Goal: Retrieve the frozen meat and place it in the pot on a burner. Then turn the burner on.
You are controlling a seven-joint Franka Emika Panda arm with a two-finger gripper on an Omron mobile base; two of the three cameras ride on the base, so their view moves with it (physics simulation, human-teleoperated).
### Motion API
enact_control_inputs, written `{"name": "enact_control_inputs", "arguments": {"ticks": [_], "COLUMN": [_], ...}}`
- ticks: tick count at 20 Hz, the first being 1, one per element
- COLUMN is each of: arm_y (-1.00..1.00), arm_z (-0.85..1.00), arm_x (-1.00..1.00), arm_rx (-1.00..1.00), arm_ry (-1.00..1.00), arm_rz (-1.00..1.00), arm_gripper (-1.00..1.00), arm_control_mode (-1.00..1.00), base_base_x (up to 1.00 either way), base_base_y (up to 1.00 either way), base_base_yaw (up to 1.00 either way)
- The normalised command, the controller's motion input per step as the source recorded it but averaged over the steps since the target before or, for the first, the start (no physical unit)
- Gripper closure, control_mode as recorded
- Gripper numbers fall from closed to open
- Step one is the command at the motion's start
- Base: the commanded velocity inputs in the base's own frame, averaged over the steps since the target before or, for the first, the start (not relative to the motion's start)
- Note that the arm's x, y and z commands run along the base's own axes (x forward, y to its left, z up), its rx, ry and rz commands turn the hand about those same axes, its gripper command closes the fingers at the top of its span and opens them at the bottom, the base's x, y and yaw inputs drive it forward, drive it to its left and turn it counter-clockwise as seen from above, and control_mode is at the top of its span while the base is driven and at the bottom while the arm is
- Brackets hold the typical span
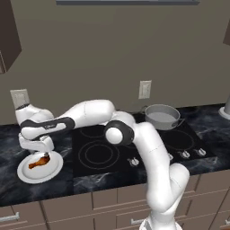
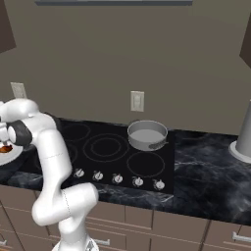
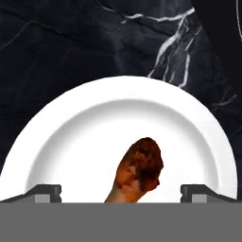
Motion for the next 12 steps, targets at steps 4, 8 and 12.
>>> {"name": "enact_control_inputs", "arguments": {"ticks": [4, 8, 12], "arm_y": [0.00, 0.00, 0.00], "arm_z": [-0.35, -0.32, -0.32], "arm_x": [0.00, 0.00, 0.00], "arm_rx": [-0.01, 0.00, 0.00], "arm_ry": [0.00, 0.02, 0.05], "arm_rz": [0.00, 0.00, 0.00], "arm_gripper": [-1.00, -1.00, -1.00], "arm_control_mode": [-1.00, -1.00, -1.00], "base_base_x": [0.00, 0.00, 0.00], "base_base_y": [0.00, 0.00, 0.00], "base_base_yaw": [0.00, 0.00, 0.00]}}
